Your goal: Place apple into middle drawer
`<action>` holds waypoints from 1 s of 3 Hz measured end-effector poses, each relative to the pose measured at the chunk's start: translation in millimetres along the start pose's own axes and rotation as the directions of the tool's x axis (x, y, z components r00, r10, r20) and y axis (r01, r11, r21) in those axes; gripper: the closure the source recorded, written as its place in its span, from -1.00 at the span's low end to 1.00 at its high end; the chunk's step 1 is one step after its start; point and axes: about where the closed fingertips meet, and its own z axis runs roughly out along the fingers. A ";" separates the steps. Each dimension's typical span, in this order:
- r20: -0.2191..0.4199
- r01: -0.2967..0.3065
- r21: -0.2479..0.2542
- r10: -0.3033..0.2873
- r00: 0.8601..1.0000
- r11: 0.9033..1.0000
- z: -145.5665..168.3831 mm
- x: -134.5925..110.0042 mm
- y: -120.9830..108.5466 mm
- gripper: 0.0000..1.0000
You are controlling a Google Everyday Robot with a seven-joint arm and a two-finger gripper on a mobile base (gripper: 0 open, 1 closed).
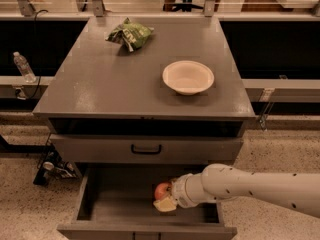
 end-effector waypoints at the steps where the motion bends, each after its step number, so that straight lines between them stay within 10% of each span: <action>1: 0.021 -0.001 -0.009 0.001 1.000 1.000 14.0 4.8 -5.8 1.00; 3: 0.067 -0.001 -0.037 0.003 0.998 0.999 55.0 15.6 -25.0 1.00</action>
Offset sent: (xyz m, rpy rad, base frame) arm 0.0266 0.0062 -0.0600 0.0802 -0.0079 -0.0136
